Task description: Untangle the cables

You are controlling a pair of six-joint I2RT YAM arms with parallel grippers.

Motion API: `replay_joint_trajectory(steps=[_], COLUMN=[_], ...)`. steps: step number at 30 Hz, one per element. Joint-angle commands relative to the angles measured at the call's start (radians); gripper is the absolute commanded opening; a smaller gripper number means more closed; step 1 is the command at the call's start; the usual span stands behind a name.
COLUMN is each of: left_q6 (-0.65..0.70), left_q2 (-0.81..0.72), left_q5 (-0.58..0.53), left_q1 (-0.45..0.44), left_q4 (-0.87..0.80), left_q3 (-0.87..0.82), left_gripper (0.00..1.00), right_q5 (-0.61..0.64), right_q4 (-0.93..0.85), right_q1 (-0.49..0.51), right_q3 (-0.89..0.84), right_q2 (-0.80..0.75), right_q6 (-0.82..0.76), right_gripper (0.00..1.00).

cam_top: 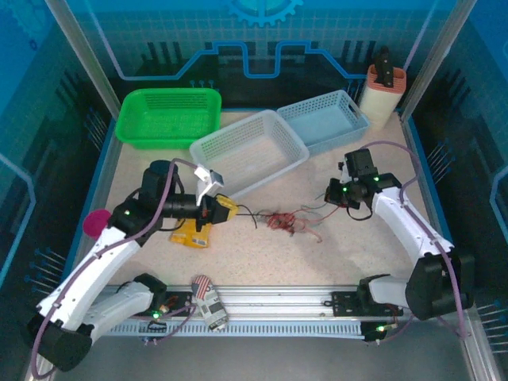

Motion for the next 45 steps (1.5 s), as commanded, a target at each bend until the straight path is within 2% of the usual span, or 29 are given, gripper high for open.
replay_joint_trajectory(steps=[1, 6, 13, 24, 30, 35, 40, 45], left_q6=[0.036, 0.046, -0.003, -0.097, -0.167, -0.217, -0.231, -0.239], left_q2=[-0.026, -0.04, -0.017, 0.104, 0.223, 0.304, 0.345, 0.323], left_q5=[0.026, 0.03, 0.051, 0.081, 0.054, 0.015, -0.033, -0.063], left_q1=[0.024, 0.046, 0.045, 0.044, 0.043, 0.034, 0.013, 0.008], left_q4=[-0.081, -0.107, -0.031, 0.226, 0.414, 0.542, 0.588, 0.623], left_q3=[-0.003, -0.004, -0.025, 0.021, 0.077, 0.118, 0.119, 0.058], left_gripper=[0.0, 0.0, 0.0, 0.0, 0.0, 0.0, 0.0, 0.0], right_q5=[0.09, 0.086, -0.049, -0.028, -0.001, -0.009, -0.006, 0.039], right_q4=[-0.023, 0.002, 0.078, 0.045, 0.05, 0.127, 0.255, 0.353], right_q1=[-0.031, -0.048, -0.047, -0.047, -0.048, -0.069, -0.086, -0.091], right_q3=[-0.02, -0.029, -0.029, 0.029, 0.068, 0.086, 0.127, 0.201], right_q2=[0.012, 0.014, -0.018, -0.179, -0.222, -0.247, -0.218, -0.105], right_q6=[-0.018, -0.031, -0.096, -0.087, -0.07, -0.041, -0.02, -0.024], right_gripper=[0.0, 0.0, 0.0, 0.0, 0.0, 0.0, 0.0, 0.0])
